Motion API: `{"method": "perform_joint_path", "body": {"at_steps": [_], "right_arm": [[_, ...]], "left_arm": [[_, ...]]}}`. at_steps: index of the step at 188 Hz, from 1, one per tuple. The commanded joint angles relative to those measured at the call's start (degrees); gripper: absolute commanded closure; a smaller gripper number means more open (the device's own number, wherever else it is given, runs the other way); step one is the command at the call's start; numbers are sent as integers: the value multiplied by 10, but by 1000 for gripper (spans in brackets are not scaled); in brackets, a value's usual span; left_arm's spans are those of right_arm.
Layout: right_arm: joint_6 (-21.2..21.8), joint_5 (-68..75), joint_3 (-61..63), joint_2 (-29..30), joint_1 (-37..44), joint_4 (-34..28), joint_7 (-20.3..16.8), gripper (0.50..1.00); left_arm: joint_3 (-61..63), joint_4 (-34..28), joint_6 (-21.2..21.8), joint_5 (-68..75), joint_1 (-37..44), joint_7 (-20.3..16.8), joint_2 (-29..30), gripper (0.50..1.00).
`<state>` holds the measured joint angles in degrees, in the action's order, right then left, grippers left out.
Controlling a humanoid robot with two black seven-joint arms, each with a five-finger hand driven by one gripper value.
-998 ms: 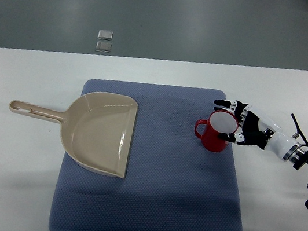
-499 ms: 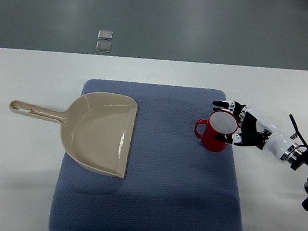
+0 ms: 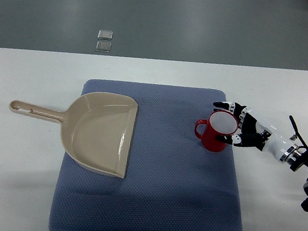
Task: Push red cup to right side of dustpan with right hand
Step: 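Close the right hand's fingers around the red mug's body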
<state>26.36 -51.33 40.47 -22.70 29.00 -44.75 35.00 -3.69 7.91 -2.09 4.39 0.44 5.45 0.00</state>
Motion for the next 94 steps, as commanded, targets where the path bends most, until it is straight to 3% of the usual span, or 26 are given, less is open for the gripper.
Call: {"method": "perform_joint_path", "body": {"at_steps": [1,94], "right_arm": [[-4,0,-2,1,0,0,0,585],[-22,0,-13,20,0,5,0,585]], "left_arm": [[0,0,0,0,0,0,0,500],[0,0,0,0,0,0,0,500]]}}
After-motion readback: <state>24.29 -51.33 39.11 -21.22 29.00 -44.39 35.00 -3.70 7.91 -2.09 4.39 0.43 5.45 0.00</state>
